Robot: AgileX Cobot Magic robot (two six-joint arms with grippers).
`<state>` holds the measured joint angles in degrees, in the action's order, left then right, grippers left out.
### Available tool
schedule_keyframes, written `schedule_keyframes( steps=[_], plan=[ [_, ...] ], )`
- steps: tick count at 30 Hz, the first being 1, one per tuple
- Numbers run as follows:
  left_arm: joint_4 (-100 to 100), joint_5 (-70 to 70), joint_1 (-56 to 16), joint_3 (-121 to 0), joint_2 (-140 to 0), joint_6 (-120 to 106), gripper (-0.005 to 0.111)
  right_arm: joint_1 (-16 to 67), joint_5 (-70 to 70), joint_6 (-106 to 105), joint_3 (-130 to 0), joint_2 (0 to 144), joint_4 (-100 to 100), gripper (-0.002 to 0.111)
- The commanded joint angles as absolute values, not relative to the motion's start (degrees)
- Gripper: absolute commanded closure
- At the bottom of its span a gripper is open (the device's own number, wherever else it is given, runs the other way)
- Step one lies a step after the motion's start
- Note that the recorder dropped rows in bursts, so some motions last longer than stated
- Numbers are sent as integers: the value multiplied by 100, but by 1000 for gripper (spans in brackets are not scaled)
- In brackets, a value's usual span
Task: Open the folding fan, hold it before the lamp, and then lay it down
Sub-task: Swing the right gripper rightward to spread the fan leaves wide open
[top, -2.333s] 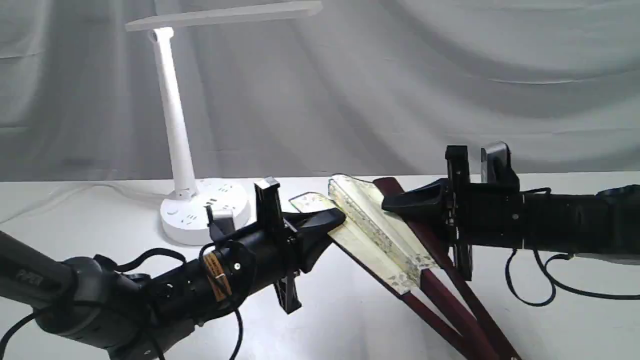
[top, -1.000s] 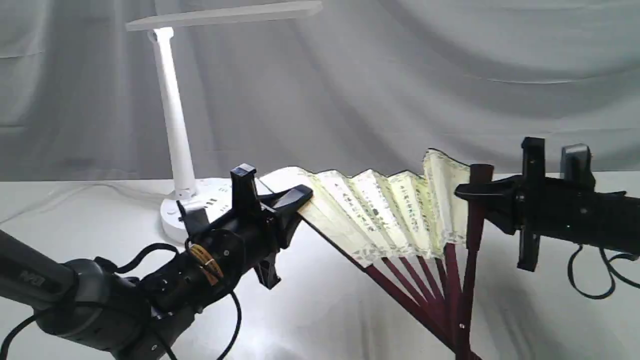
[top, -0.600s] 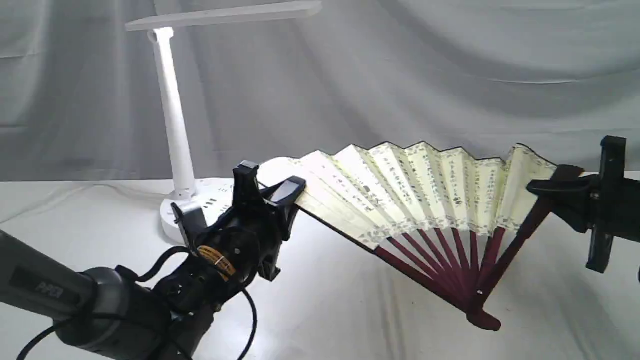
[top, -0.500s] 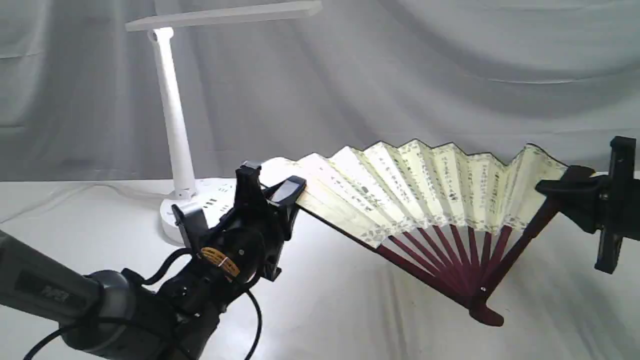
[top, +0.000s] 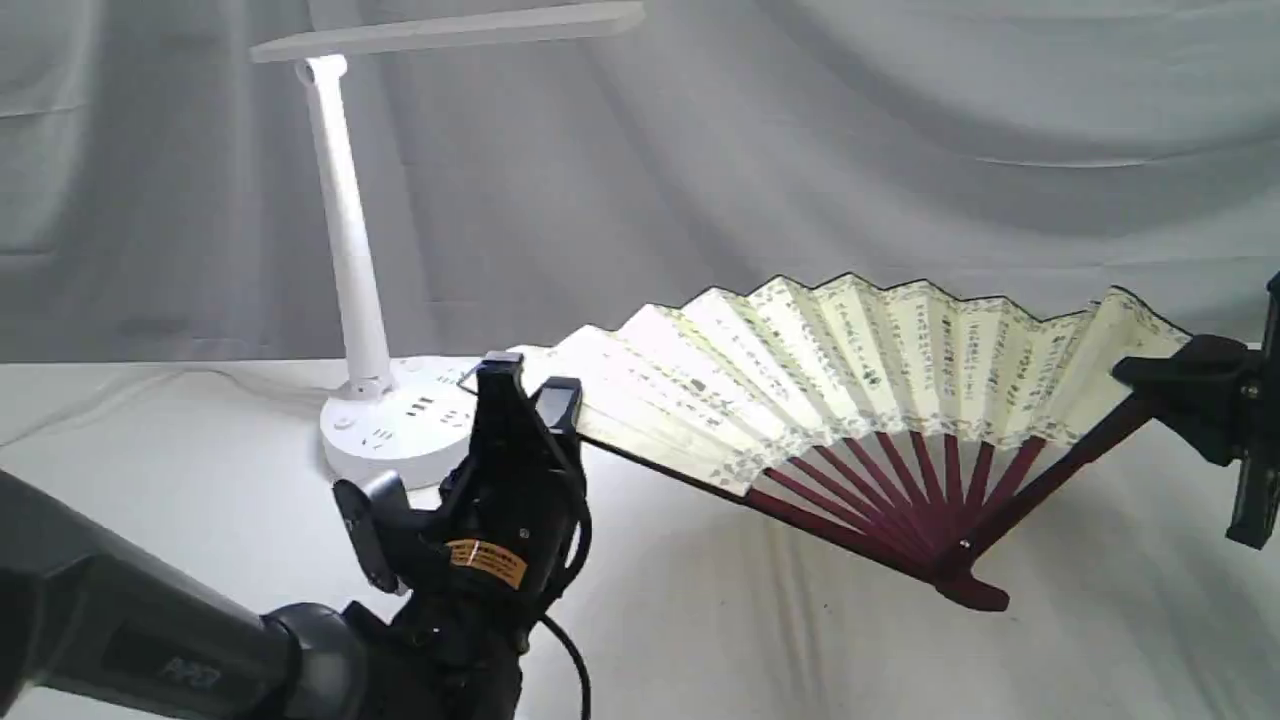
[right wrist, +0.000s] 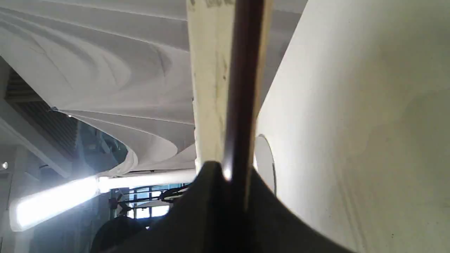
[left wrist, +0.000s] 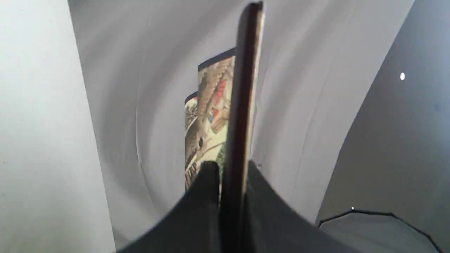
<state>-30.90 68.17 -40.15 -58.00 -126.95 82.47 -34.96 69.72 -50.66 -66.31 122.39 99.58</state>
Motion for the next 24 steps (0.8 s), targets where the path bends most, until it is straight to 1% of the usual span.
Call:
schedule_keyframes(
  steps=[1, 4, 15, 24],
  plan=[
    [-3649, 6996, -4027, -5829, -12629, 8331, 107, -3553, 6996, -5228, -6615, 12239, 9742, 108],
    [-3760, 6996, -4027, -5829, -12604, 8343, 107, -3619, 6996, -5228, -6615, 12239, 9755, 108],
    [-3914, 6996, -4027, -5829, -12594, 8343, 107, -4411, 6996, -4993, -6575, 12239, 9260, 108],
    [-4011, 6996, -4027, -5829, -12594, 8343, 107, -4741, 6996, -5110, -5902, 12210, 9627, 108]
  ],
)
